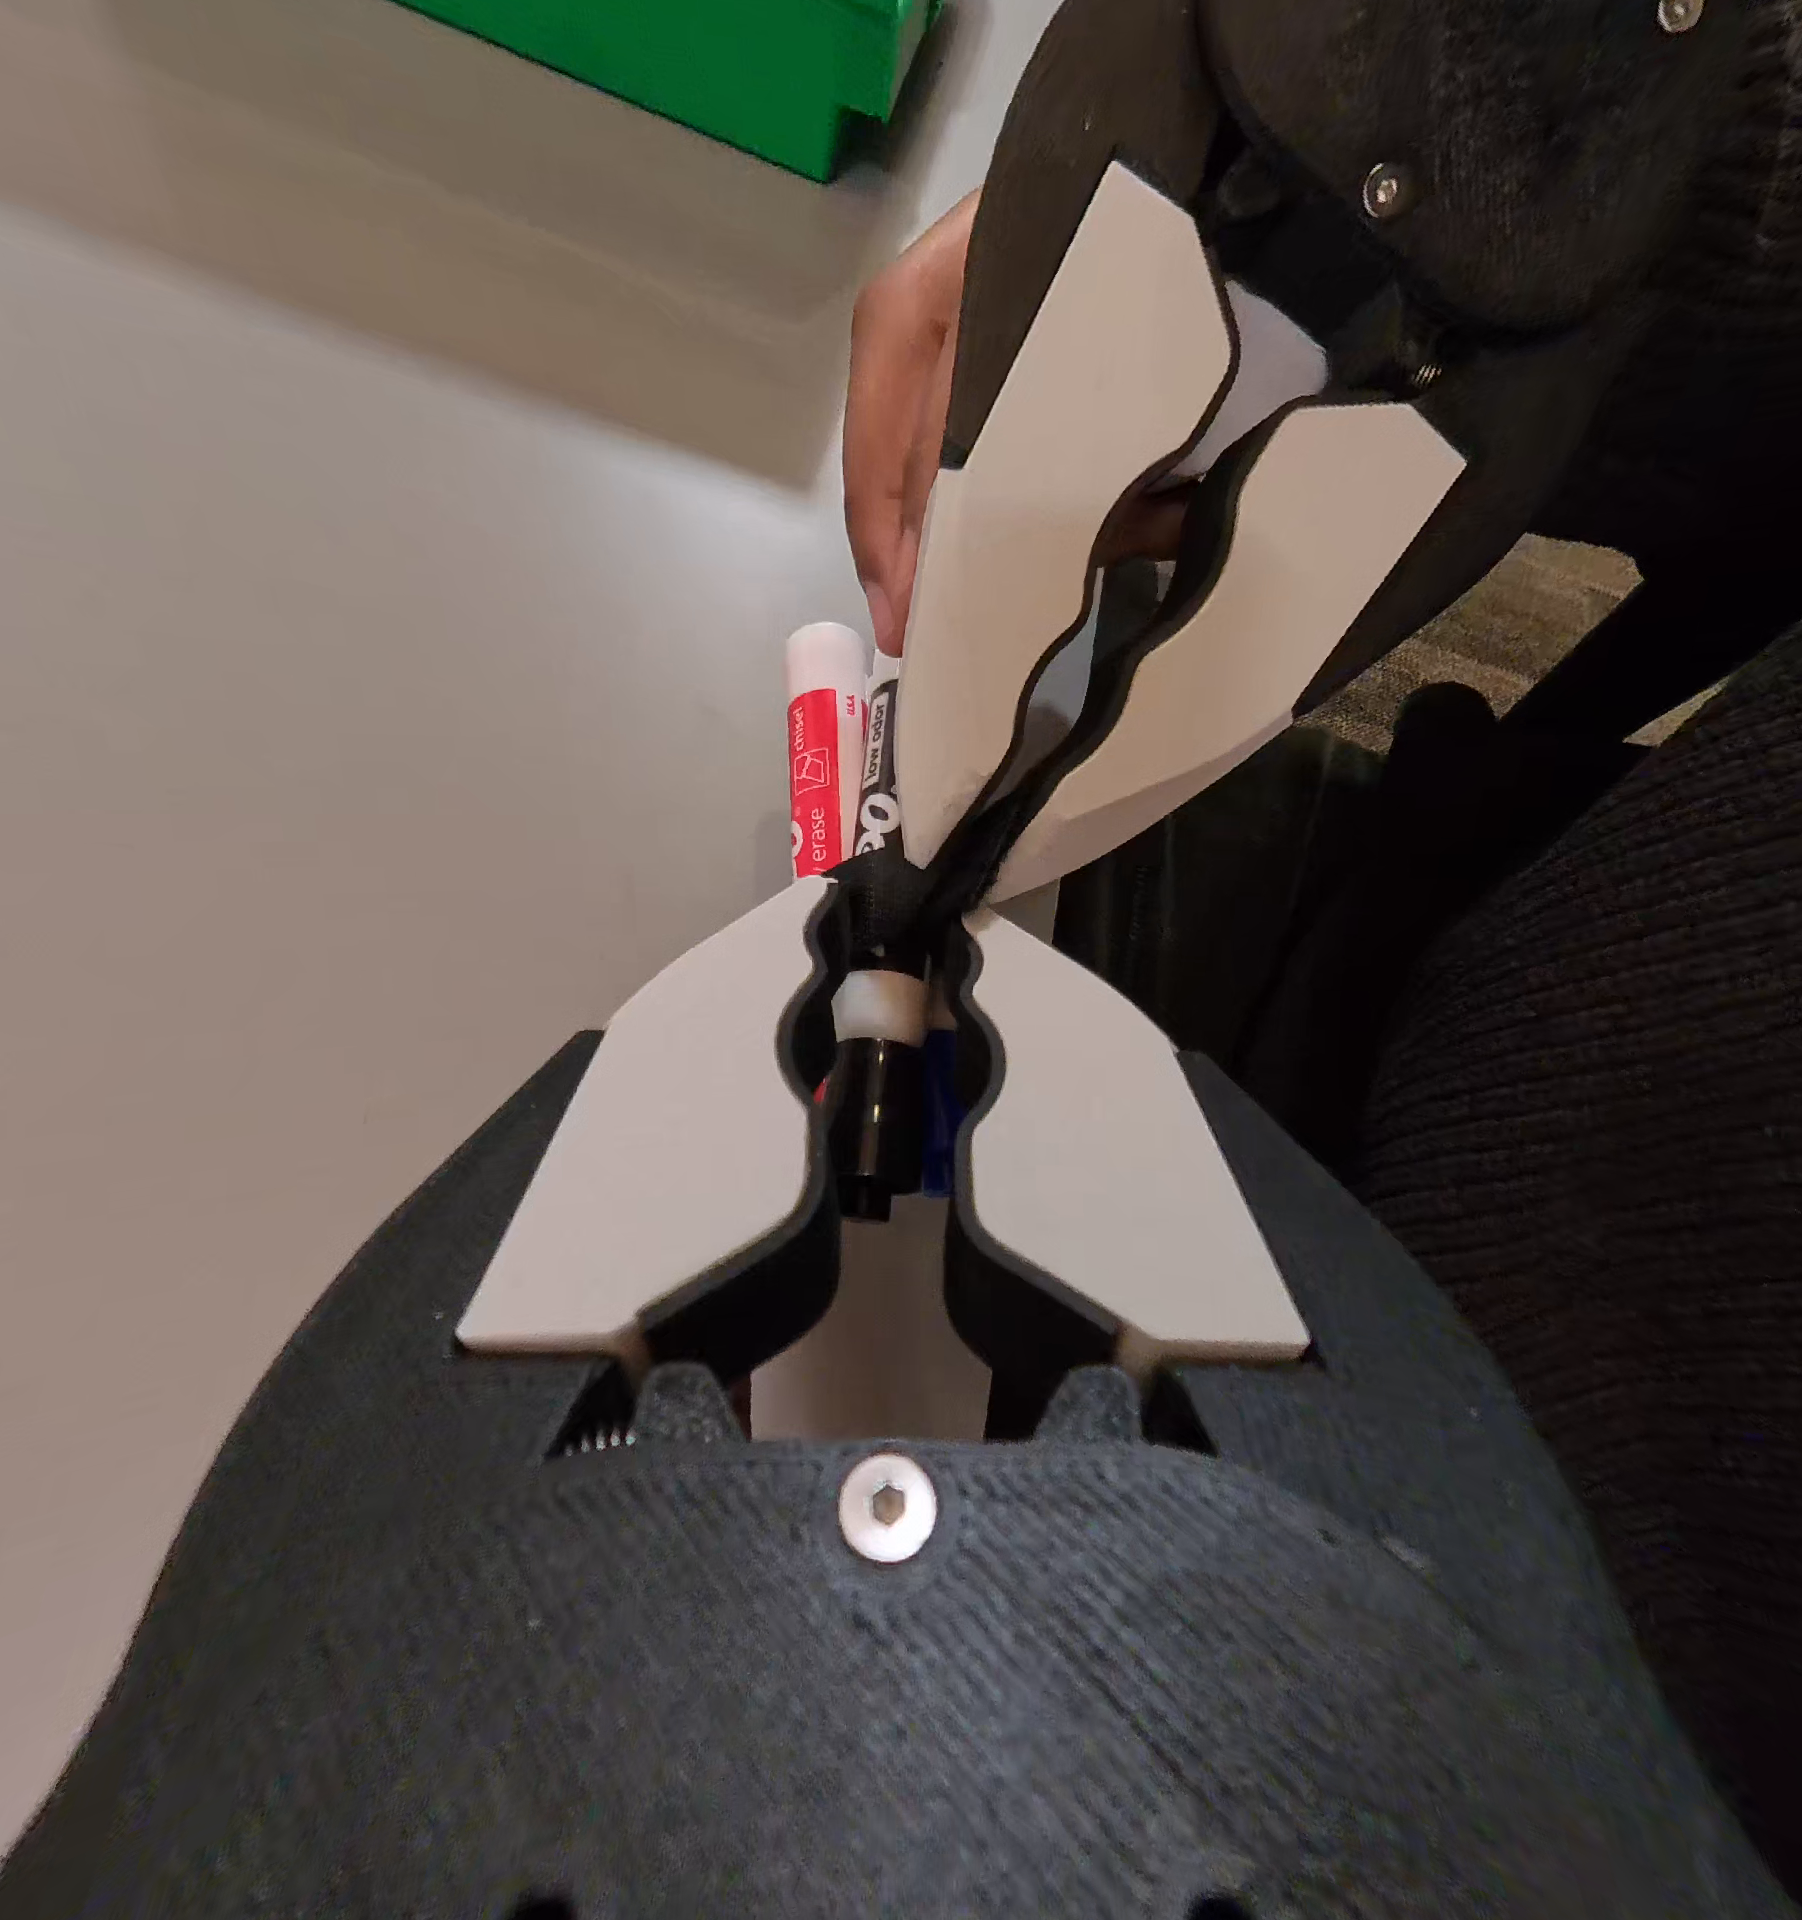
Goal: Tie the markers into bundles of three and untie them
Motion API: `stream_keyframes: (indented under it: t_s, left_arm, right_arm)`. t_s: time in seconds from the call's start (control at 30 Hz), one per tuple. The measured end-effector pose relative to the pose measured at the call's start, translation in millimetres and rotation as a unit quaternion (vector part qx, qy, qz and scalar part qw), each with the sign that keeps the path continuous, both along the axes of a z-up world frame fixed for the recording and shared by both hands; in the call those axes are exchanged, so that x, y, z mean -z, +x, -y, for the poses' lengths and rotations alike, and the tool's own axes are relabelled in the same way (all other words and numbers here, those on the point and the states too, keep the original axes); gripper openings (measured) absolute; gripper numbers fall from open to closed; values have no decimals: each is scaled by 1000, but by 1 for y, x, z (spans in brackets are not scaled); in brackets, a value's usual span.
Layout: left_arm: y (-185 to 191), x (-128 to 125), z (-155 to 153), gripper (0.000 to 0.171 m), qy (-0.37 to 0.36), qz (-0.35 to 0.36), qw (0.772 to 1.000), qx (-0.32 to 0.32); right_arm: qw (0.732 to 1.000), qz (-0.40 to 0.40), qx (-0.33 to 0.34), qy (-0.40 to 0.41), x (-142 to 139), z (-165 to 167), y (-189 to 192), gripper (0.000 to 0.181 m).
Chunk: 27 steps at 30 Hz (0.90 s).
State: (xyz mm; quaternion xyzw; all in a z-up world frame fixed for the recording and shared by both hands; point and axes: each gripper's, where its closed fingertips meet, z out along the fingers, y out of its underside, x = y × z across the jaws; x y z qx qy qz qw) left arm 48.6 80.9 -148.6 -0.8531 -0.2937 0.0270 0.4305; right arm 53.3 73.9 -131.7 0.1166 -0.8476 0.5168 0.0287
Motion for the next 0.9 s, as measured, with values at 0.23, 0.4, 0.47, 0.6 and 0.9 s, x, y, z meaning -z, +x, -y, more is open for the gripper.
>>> stream_keyframes:
  t_s: [0.23,0.4,0.47,0.6,0.9]
  left_arm:
    - [6,3,-3,19,-8,-5,1000,23]
    - [8,3,-4,19,2,1,1000,27]
    - [6,2,-3,20,12,7,1000,22]
    - [-1,0,0,20,42,4,999,0]
    - [-25,2,32,72,34,-24,995,-89]
  right_arm:
    - [999,25,-17,10,5,-3,6,5]
    - [999,29,-24,21,5,-4,7,4]
    - [999,34,-15,23,5,-2,4,4]
    - [999,38,19,32,8,-1,-8,3]
    - [994,59,88,37,3,-10,-40,3]
